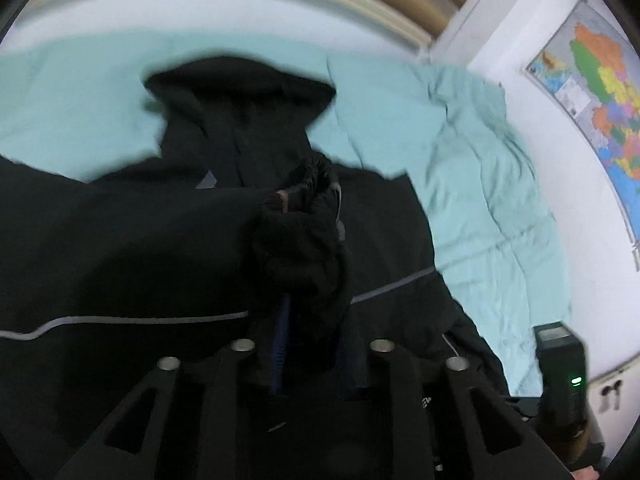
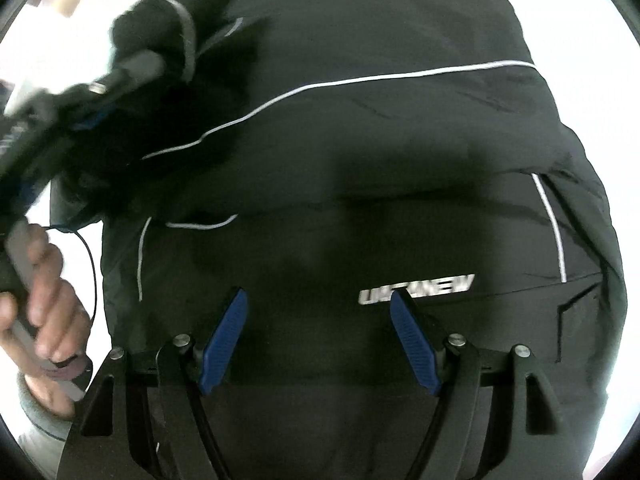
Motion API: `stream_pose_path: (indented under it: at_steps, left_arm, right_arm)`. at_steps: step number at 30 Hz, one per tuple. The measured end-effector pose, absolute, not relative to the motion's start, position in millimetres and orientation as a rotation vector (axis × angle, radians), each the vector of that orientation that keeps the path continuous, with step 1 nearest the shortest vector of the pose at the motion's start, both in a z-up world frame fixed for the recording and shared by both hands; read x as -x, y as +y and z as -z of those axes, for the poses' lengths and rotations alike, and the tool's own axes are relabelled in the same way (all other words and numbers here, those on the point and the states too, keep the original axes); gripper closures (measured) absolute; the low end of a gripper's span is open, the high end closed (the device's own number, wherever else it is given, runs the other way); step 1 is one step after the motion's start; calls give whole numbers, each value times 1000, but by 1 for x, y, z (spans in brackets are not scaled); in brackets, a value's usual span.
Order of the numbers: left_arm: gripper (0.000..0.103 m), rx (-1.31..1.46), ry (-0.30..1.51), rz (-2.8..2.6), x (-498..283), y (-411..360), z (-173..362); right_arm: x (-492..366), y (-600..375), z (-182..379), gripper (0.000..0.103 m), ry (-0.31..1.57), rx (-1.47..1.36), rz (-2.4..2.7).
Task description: Fold large clothes
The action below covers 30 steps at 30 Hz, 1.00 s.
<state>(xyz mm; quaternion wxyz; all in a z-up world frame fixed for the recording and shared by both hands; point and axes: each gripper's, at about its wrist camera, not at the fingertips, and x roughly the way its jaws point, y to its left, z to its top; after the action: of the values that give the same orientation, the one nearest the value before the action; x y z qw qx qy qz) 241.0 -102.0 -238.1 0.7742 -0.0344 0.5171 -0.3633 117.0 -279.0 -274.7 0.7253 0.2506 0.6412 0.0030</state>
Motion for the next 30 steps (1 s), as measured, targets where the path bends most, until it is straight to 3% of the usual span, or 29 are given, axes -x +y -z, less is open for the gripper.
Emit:
stream_pose_path:
  at_steps: [2,7,17,24,28,30]
  left_arm:
    - [48,123,1210,793,-243,-106,263]
    - [47,275,1301,842,-247,-96,290]
    - [37,346,1156,811,-219,-29,222]
    - [37,317,1094,626,-223,15,206]
    - [37,328,1096,536,-232,38,210]
    - [37,315,1066,472,-235,47,209]
  right_arm:
    - [-117,-285,277,26,1412,-558,5]
    - [-125,-300,270,26,1377,-522,22]
    - [-200,-299,249,26,1247,-452,-45]
    - [-254,-276,280,26,1256,-545,-101]
    - [-261,-264,279,57,1247,-548,-123]
    - [-256,-263,266,62,1211,-516,-118]
